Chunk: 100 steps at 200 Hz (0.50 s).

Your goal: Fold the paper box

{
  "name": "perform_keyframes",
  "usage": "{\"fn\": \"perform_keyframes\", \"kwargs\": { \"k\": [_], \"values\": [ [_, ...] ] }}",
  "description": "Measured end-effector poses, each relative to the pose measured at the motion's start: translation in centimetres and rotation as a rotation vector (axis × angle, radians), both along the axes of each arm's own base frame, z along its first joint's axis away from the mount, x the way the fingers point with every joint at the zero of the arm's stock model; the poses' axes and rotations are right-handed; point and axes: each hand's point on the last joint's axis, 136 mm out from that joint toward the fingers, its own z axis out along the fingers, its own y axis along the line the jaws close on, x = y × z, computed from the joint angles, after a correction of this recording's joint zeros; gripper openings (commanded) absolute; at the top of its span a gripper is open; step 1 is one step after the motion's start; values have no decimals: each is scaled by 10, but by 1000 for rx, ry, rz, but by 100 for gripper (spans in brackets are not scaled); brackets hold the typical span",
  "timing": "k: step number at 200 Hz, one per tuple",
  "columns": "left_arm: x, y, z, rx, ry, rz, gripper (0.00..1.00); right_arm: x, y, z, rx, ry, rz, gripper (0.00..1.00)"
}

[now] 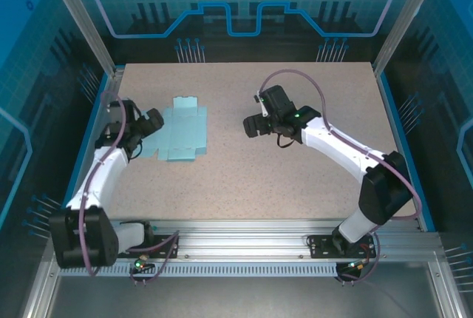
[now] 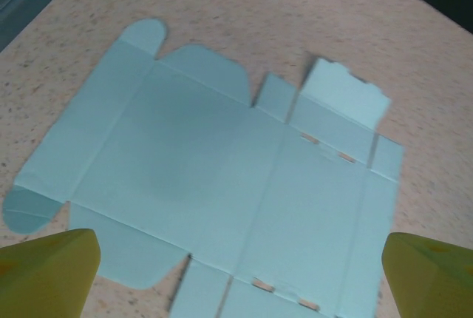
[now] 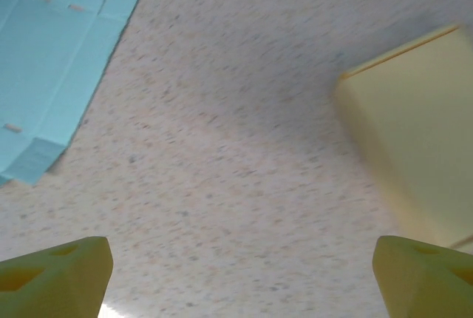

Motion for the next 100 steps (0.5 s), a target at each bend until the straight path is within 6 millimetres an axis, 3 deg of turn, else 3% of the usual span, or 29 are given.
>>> {"fn": "perform_keyframes", "kwargs": {
  "k": [22, 40, 57, 81, 100],
  "values": [
    [2, 12, -22, -98, 44, 22, 90, -1, 18, -24, 51, 97, 5, 94],
    [6, 6, -28, -154, 43, -2, 78, -1, 33, -42, 78, 162, 3, 95],
    [13, -6, -32, -222, 23, -34, 67, -2, 49, -54, 87, 199, 6, 96],
    [15, -29, -49, -278, 44, -103, 66, -5, 69, -63, 95, 225, 15, 100],
    [12, -57, -70, -297, 106, -171, 62, -8, 73, -65, 103, 236, 8, 100]
  ]
}}
